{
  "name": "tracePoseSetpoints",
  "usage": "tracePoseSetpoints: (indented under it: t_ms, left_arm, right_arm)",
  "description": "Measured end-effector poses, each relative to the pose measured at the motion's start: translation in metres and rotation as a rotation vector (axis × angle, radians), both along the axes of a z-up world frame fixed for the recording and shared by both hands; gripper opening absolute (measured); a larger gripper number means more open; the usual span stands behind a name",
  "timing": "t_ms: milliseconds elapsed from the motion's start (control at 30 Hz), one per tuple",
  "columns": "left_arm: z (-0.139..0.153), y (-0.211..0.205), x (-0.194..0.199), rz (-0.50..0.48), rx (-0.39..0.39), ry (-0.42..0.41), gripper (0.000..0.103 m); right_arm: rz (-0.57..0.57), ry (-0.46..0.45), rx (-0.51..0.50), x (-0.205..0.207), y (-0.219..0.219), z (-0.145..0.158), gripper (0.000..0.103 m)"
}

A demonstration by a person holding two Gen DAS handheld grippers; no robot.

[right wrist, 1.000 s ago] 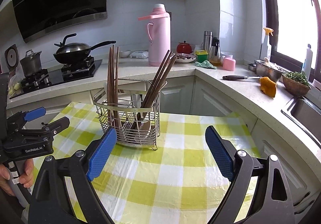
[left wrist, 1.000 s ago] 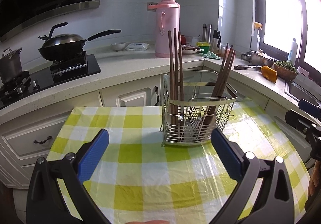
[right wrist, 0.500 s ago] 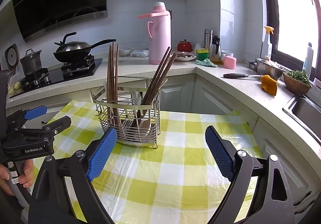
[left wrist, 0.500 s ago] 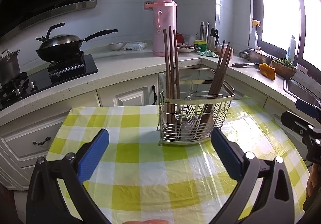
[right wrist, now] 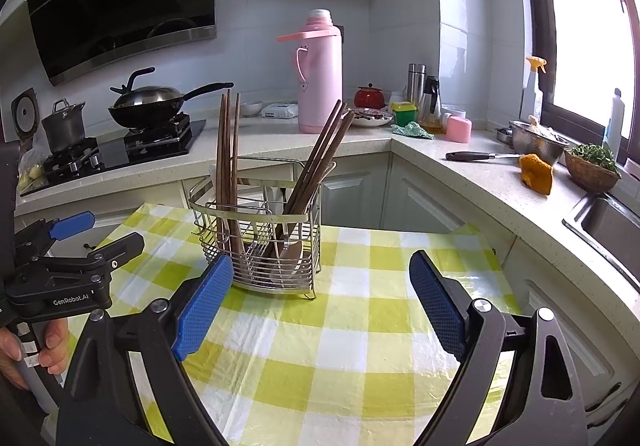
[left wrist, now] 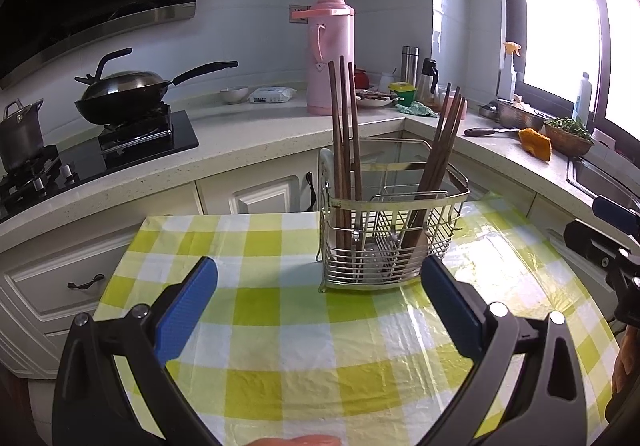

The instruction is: Organize utensils

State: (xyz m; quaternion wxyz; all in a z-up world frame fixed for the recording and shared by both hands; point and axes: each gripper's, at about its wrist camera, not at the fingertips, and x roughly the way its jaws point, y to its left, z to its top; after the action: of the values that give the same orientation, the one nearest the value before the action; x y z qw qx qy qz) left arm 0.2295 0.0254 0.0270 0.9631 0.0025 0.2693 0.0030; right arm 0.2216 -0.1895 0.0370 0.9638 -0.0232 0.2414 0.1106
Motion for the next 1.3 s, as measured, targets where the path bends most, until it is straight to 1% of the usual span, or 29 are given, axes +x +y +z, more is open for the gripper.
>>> tracePoseSetpoints:
  t_ms: [900, 1300]
  left_arm:
    - [0.002, -0.003, -0.005, -0.006, 0.014, -0.009, 0.098]
    - [0.002, -0.005, -0.007, -0.008, 0.014, -0.009, 0.098]
  right_arm:
    - [0.014, -0.023, 0.007, -0.008, -0.001, 0.002, 0.084]
    - [0.019, -0.02, 0.003, -0.01, 0.001, 0.003, 0.084]
